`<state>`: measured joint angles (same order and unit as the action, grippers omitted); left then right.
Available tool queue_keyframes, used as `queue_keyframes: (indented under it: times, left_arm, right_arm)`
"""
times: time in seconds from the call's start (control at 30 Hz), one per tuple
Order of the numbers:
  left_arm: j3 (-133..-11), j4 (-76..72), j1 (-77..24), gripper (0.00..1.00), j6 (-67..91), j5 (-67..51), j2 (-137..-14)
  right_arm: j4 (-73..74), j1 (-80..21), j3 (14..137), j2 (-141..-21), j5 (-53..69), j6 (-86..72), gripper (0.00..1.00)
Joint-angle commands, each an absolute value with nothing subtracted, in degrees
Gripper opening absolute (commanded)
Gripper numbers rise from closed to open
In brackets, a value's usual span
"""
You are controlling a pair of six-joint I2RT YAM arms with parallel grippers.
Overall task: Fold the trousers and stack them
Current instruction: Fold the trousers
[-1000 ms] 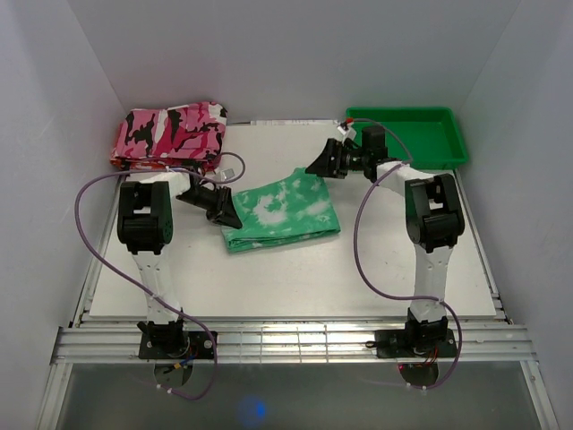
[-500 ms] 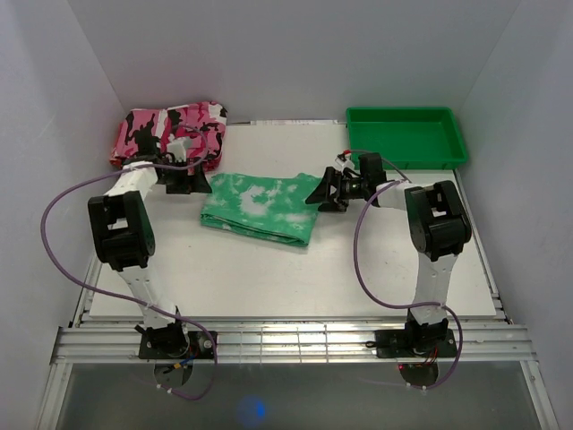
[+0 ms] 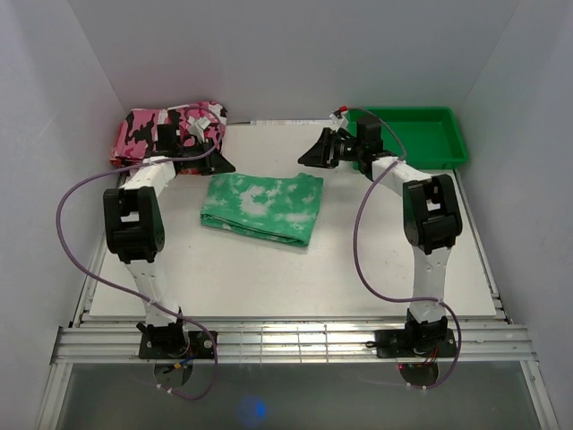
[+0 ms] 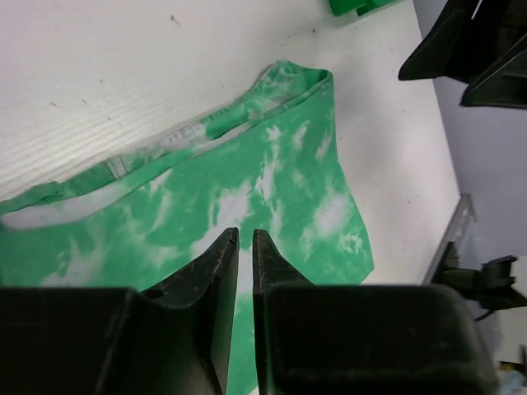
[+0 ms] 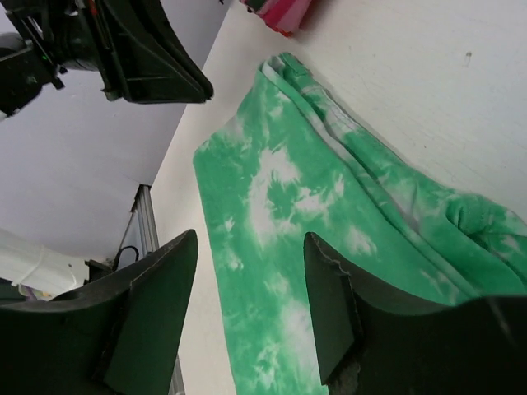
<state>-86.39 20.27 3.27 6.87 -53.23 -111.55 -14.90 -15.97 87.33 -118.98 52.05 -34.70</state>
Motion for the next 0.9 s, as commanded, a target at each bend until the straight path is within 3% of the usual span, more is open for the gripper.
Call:
queue_keyframes:
  times: [0.0, 0.3, 0.43, 0.53, 0.67, 0.87]
  left_arm:
    - [-85.35, 12.32, 2.81, 0.23, 20.19, -56.17, -118.2]
    - [-85.61, 5.44, 3.96, 0.29, 31.21, -44.58, -131.3]
    - [-82.01, 6.68, 4.22, 0.38, 29.89, -48.85, -127.54]
    - [-78.06, 5.97, 4.13, 0.49, 27.0, -52.89, -118.88]
    - [-74.45, 12.11, 4.22, 0.54, 19.18, -56.14, -107.79]
    - [-61.63, 15.83, 4.31, 0.49, 20.03, -59.07, -98.98]
  right_arm:
    - [-18.11, -17.84, 89.2, -126.46, 52.65, -39.04, 0.59]
    - [-8.18, -17.93, 97.81, -139.65, 47.38, -26.03, 0.55]
    - [-5.98, -17.32, 101.76, -138.97, 47.89, -23.3, 0.57]
    - [-3.79, -17.31, 102.13, -133.36, 50.78, -21.1, 0.67]
    - [-2.81, -18.45, 93.57, -122.54, 55.1, -23.46, 0.73]
    - [-9.04, -23.64, 72.74, -111.01, 59.32, -31.54, 0.73]
